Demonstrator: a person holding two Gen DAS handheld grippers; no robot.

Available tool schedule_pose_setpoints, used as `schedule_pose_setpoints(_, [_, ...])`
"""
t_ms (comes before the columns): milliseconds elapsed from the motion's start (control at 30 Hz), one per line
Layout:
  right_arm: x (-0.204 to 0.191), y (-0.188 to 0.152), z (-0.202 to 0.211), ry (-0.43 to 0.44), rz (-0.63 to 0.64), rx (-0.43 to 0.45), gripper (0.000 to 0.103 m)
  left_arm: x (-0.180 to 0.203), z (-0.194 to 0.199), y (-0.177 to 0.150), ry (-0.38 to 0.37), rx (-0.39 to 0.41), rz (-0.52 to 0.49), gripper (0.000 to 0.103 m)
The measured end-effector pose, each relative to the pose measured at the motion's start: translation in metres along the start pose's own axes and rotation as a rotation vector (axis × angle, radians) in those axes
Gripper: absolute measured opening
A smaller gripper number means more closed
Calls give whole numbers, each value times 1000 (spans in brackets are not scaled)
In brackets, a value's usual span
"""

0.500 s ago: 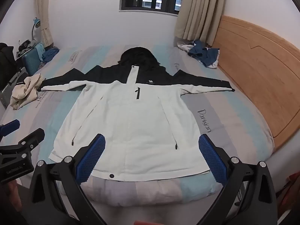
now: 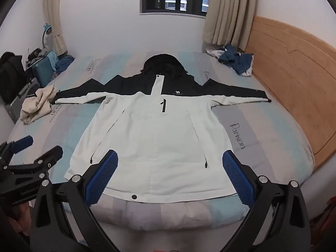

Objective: Fold large clothes

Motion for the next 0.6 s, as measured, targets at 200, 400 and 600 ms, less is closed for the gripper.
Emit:
schedule_pose_setpoints(200, [0,1,-6,2,2,-11,96,-1,1,-1,-5,2,5,97])
schedule_pose_setpoints(400, [3,-1,-8,-6,-2,-22,96,-1,3,-1,1,0,-2,97])
schedule_pose_setpoints(600, [6,-1,-9,-8,-11,-34,96,0,5,-2,-5,0,-3,97])
Point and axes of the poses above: each gripper's, at about its wrist camera, not at the fingertips, and z roughly against the way its jaws point, x to its right, y to its top, the point moved 6 cm from there along -z, roughly the way its jaws point, and after that the axes turned 2 degrees about x, right-handed, at the moved point
